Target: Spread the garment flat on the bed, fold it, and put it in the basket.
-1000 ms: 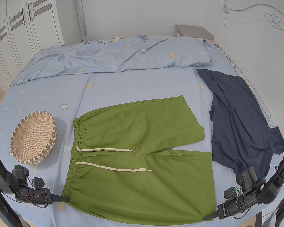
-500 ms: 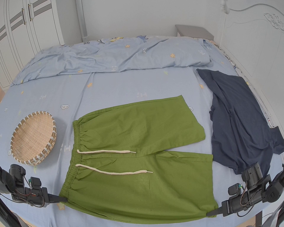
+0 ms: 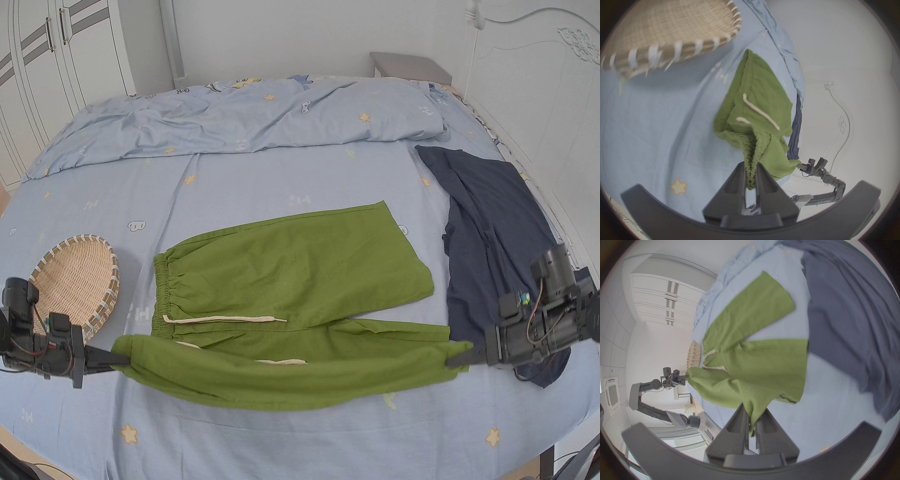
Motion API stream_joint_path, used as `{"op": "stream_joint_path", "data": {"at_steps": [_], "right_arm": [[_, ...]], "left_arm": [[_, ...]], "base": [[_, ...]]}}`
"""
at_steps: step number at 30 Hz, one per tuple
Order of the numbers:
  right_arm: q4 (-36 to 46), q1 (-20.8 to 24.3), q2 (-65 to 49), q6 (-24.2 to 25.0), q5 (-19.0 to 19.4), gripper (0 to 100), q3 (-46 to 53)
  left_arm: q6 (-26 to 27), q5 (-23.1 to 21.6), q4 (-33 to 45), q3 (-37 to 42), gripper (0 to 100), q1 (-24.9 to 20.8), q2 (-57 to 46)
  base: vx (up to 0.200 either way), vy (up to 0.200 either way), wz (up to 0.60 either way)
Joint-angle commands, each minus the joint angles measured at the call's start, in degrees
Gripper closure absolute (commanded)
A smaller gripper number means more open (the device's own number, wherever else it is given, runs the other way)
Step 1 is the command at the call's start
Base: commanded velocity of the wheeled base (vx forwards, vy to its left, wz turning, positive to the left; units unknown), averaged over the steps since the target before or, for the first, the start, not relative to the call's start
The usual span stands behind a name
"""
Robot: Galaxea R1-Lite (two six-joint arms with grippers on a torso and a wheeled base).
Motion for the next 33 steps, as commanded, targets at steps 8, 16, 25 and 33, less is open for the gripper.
{"op": "stream_joint_path", "data": {"at_steps": [8,16,25,33], "right_arm": [[12.4,-2.1,7.1,-2.2,0.0,100,-31.1],[14.4,-2.4,14.1,-2.2,-0.3,100,-43.6],[14.4,-2.3,20.3,-2.2,-2.7,100,-54.8],[14.9,-2.1,24.9,-2.2,-3.3,100,-62.0]], "left_arm": [[-11.9,1.6,2.5,-23.2,100,-5.6,10.5],[-15.1,3.2,2.5,-34.7,100,-7.5,17.7],[-15.4,4.5,5.9,-45.9,100,-7.4,23.3],[-15.3,4.5,6.2,-47.0,100,-6.2,24.2]], "base": [[0.000,0.000,0.00],[0.000,0.000,0.00],[0.000,0.000,0.00],[0.000,0.000,0.00]]}}
